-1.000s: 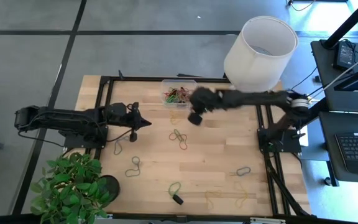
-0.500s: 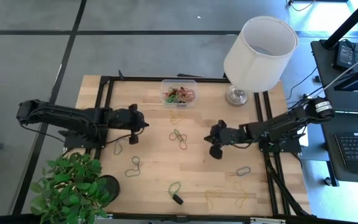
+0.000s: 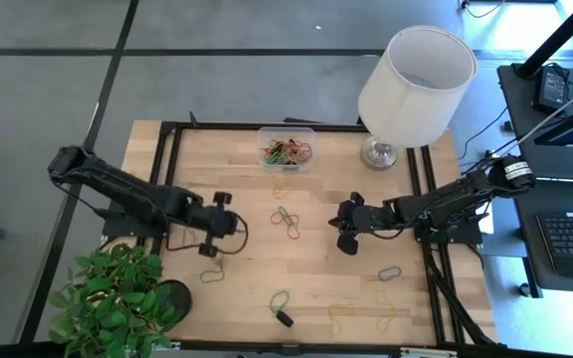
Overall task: Pick and place rubber bands into bin
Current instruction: Put the blue rubber band into the transparent bin
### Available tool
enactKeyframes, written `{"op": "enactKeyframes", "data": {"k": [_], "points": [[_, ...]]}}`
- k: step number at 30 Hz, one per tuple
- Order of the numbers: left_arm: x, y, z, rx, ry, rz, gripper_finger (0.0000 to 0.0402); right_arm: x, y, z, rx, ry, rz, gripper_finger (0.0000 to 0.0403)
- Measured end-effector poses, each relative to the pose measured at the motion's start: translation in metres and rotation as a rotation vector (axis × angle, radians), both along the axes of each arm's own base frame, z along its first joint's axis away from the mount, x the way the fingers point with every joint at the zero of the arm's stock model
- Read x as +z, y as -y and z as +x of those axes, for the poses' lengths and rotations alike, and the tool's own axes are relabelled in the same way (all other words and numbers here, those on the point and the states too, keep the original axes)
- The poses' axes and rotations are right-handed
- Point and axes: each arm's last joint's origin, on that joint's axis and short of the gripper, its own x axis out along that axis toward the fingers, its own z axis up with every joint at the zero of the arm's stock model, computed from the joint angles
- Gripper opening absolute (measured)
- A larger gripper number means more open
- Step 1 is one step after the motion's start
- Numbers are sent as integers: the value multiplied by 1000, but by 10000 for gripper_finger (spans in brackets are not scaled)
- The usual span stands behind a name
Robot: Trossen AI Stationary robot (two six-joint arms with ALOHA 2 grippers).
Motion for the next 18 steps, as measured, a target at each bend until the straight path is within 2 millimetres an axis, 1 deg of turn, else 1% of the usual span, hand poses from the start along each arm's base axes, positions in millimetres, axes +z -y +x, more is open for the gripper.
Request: {"op": "enactKeyframes", "data": {"k": [3,7,11,14,18], "points": [[-3,13,6,-32,-39,-25,7,0,0,0,1,-1,-1,9],[-11,27,11,-15,-92,-76,14,0,0,0,8,-3,-9,9],[-23,37,9,69,-177,-102,20,0,0,0,18,-6,-18,9],[-32,41,7,150,-261,-156,25,0,0,0,19,-6,-20,9],[-43,46,8,242,-307,-181,36,0,0,0,19,-6,-20,9]]}}
